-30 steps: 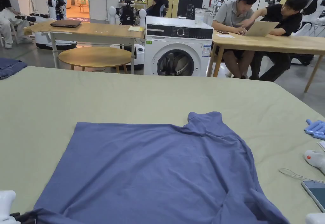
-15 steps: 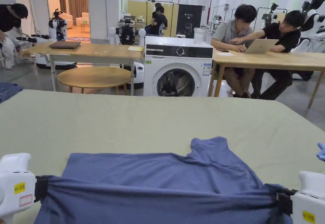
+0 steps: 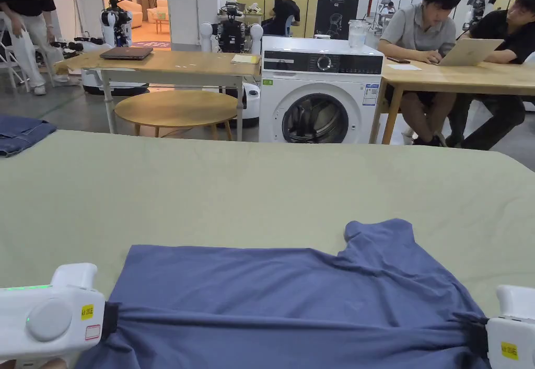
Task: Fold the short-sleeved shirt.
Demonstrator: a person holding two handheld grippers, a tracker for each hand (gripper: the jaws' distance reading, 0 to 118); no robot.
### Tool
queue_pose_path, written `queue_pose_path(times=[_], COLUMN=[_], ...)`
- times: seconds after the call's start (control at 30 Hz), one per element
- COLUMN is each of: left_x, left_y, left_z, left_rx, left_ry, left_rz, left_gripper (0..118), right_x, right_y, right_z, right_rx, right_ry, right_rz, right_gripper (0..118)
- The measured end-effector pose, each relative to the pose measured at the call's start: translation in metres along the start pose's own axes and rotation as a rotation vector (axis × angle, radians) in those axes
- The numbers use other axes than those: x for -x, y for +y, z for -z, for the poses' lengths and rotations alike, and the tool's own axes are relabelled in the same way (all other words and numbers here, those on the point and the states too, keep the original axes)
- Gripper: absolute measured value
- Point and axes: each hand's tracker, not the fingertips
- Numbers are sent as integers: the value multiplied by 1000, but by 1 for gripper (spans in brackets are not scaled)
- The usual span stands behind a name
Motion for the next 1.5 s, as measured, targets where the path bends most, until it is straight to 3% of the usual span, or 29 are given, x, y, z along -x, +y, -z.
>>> queue_pose_path(times=[0.1,0.13,0.17,0.2,0.23,0.3,0.57,0.6,0.67,0.7,0.73,0.77,0.83,0.97,1.13,1.17,1.27,1.3,1.5], left_x=[3,4,5,6,8,9,-6,-11,-17,-21,-24,-27,-31,-26,-6,-2,10,10,7], left_y=[0,0,1,0,-1,-4,-52,-60,-75,-80,-86,-92,-101,-102,-86,-81,-65,-65,-57], left_z=[-6,-11,-16,-22,-30,-48,-128,-137,-151,-158,-164,-169,-177,-175,-149,-141,-102,-94,-45], left_rx=[-14,-24,-39,-57,-67,-95,-320,-364,-438,-464,-486,-505,-538,-471,-252,-212,32,33,139], left_ry=[-9,-7,4,6,7,-4,-32,-24,-13,-19,-26,-36,-42,-82,-107,-103,-94,-82,-17], left_rz=[-24,-37,-49,-52,-51,-57,6,25,51,61,67,66,58,74,35,11,-51,-50,-24], left_gripper=[4,11,25,47,66,99,99,94,67,38,15,0,0,0,0,6,86,98,96], right_x=[1,1,0,-2,-4,-8,-12,-12,-9,-7,-5,-1,6,13,6,5,5,5,7], right_y=[-1,-1,0,-1,-2,-3,-33,-39,-48,-51,-55,-58,-72,-83,-74,-74,-75,-76,-78], right_z=[-8,-14,-20,-26,-35,-58,-139,-146,-160,-166,-169,-171,-174,-174,-171,-170,-162,-160,-138], right_rx=[-29,-57,-75,-86,-116,-191,-388,-408,-432,-443,-448,-448,-459,-427,-393,-385,-361,-355,-286], right_ry=[-11,-22,-30,-24,-18,-13,41,53,62,70,67,59,34,86,103,105,104,105,82], right_rz=[-12,-10,-9,-3,7,19,83,91,95,90,85,80,86,86,99,102,101,103,71], right_gripper=[8,21,46,85,100,100,100,100,93,67,26,0,0,0,0,0,0,0,0])
